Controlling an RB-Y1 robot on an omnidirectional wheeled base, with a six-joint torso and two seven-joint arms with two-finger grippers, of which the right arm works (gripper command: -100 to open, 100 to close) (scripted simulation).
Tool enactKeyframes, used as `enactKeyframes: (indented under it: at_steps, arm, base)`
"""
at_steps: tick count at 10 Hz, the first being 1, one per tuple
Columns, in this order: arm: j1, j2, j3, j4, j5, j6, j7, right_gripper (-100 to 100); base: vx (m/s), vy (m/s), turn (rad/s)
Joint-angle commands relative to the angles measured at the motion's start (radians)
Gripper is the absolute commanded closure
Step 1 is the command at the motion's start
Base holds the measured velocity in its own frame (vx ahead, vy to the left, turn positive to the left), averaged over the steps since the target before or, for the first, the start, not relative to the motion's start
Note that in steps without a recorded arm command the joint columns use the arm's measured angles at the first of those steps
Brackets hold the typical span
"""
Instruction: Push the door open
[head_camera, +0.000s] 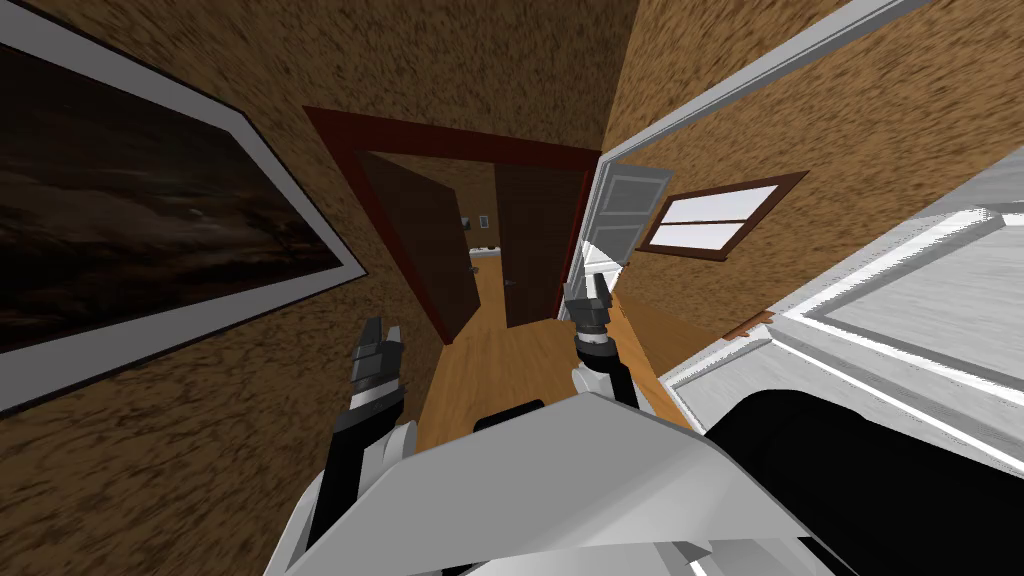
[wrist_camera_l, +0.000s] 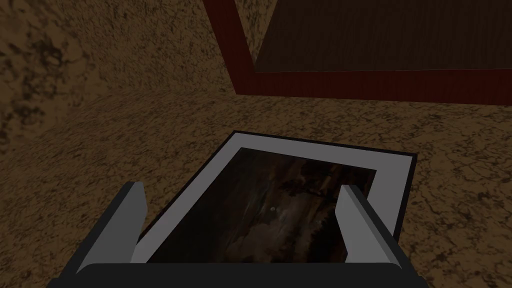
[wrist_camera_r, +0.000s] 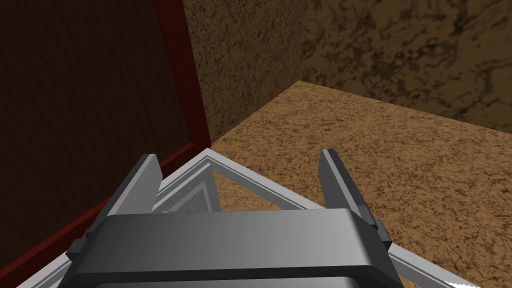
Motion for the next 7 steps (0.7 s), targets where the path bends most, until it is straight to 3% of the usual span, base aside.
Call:
enactKeyframes:
  at_steps: [1, 7]
  arm:
    - [-0.012, -0.003, -0.002, 0.03, 0.001, -0.004, 0.002, -100]
    - [-0.071, -0.016, -0.014, 0.175, 0.004, -0.024, 0.011, -100]
  base:
    - [0.1, 0.02, 0.011]
    - [0.111, -0.009, 0.002]
